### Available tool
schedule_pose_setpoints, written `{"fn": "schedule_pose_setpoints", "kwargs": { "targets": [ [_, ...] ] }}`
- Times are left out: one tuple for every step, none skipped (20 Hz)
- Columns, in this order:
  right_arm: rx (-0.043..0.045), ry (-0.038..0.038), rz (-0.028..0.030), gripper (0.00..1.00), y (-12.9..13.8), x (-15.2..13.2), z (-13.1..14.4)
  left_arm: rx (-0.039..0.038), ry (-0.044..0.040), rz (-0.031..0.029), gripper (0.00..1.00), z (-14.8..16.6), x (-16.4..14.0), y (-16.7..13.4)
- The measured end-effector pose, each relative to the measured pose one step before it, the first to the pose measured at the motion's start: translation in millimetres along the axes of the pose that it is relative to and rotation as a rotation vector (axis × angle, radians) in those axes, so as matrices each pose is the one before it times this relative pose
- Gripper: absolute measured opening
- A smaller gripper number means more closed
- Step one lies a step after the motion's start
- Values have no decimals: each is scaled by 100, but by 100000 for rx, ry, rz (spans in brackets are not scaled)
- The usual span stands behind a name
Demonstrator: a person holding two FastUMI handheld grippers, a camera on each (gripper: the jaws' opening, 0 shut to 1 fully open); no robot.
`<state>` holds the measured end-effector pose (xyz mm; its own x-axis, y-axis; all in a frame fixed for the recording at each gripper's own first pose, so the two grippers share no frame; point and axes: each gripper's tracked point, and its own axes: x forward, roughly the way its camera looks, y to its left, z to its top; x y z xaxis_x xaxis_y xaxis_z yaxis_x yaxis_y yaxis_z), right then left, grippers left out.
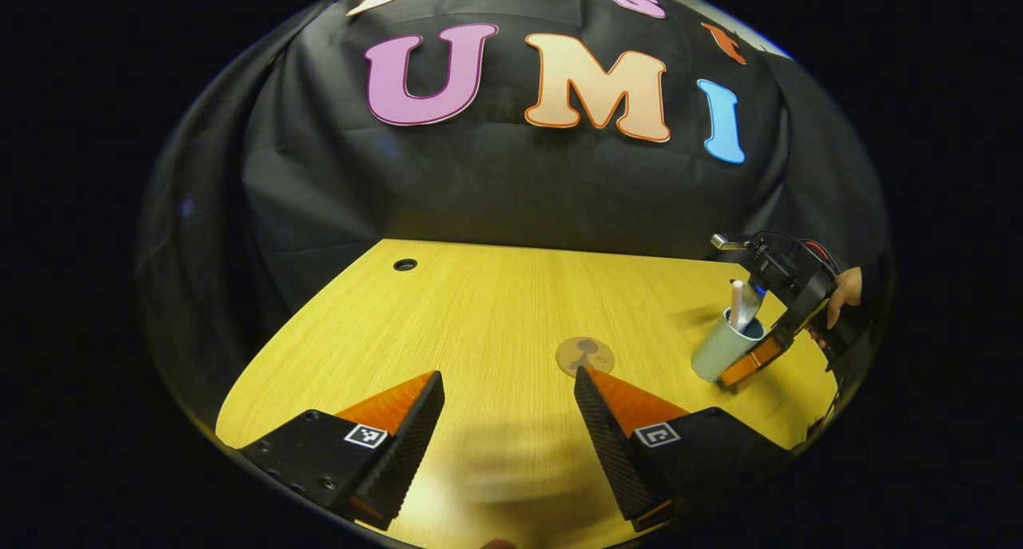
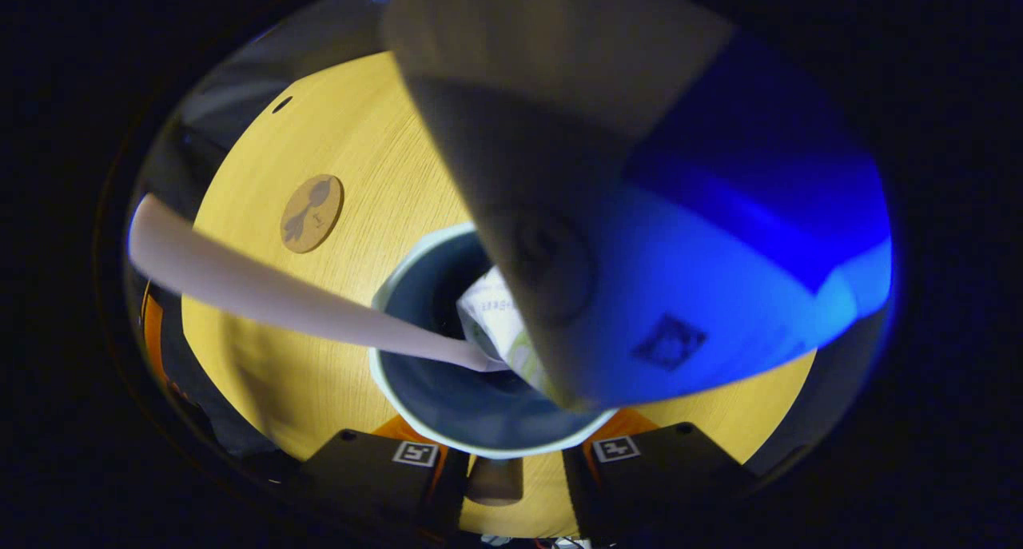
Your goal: Put the toothbrush and toothpaste on the desktop into the cup, then pick up the cup and place it on the coaster on the desktop.
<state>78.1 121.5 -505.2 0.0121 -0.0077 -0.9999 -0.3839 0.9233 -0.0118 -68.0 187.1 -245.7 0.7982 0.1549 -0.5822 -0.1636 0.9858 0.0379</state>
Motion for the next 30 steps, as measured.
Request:
{"fn": "schedule_pose_setpoints", "kwargs": {
  "targets": [
    [-450,181,-283,28,259,369,-201,411,-85,-599,95,19,-29,243],
    [686,879,37,27,211,-277,-73,368,195,-660,95,40,78,234],
    [423,-593,-24,31,184,-9,135,397,238,-612,95,-29,317,148],
    [545,-1537,291,27,389,-87,260,315,200,-496,95,38,187,202],
    [1099,-1402,1008,31,707,-190,258,328,-12,-328,95,43,18,387],
    [1099,-1873,1647,31,1193,-3,378,239,92,-437,95,26,163,303],
    [847,-716,1957,30,1253,-41,407,402,446,-534,95,-192,305,326],
    [704,-1412,1640,27,1247,-128,472,356,605,-172,95,-72,104,360],
    [-289,-1116,1003,30,997,-162,588,319,71,-123,95,103,15,476],
    [-520,-1113,1021,30,795,-164,520,122,-188,83,95,-180,-86,43],
    [-179,-1060,1402,30,1133,-246,558,63,-145,32,95,9,83,261],
    [58,-554,1415,30,1089,57,526,-89,37,-11,95,115,196,826],
    [-71,-531,1223,30,1244,57,690,-272,255,104,95,-73,35,474],
    [-277,-657,970,30,982,261,645,-581,299,223,95,-100,-90,473],
    [-279,82,923,30,970,298,628,-589,228,473,95,-151,3,410],
    [-77,-240,1106,27,1098,396,525,-587,122,596,95,-233,67,413],
    [-44,-374,1044,27,949,461,584,-558,88,555,95,-50,-116,423],
    [-364,422,868,30,626,769,209,-670,239,511,95,-139,-3,410],
    [-702,944,615,26,443,628,285,-563,424,653,95,-170,-73,393],
    [-1316,968,-137,26,-413,723,42,-540,151,428,95,-10,-1,353],
    [-1320,1097,-539,30,495,547,241,-388,149,541,95,-115,15,111],
    [-880,1073,-496,30,756,89,-65,-226,-32,531,95,-90,108,204],
    [-610,1004,-408,30,369,237,-140,-391,-111,256,95,15,-42,113],
    [-403,385,-662,31,200,81,87,-350,74,79,95,55,34,-52],
    [-292,-433,383,27,163,78,164,-521,202,-5,95,-142,86,-109],
    [637,235,1557,32,349,-641,-281,-608,-190,-3,95,102,27,-173],
    [-729,-1095,998,29,43,-656,-9,-458,2,-90,96,52,11,-287],
    [-1446,-2064,298,40,-84,-454,225,-138,-106,-72,96,157,-16,-381],
    [-1457,-1934,359,52,-74,-740,256,-20,-351,-425,95,239,43,-472],
    [-1323,-1597,-70,64,-111,-938,-52,83,-456,-490,96,268,-31,-636]
  ]
}}
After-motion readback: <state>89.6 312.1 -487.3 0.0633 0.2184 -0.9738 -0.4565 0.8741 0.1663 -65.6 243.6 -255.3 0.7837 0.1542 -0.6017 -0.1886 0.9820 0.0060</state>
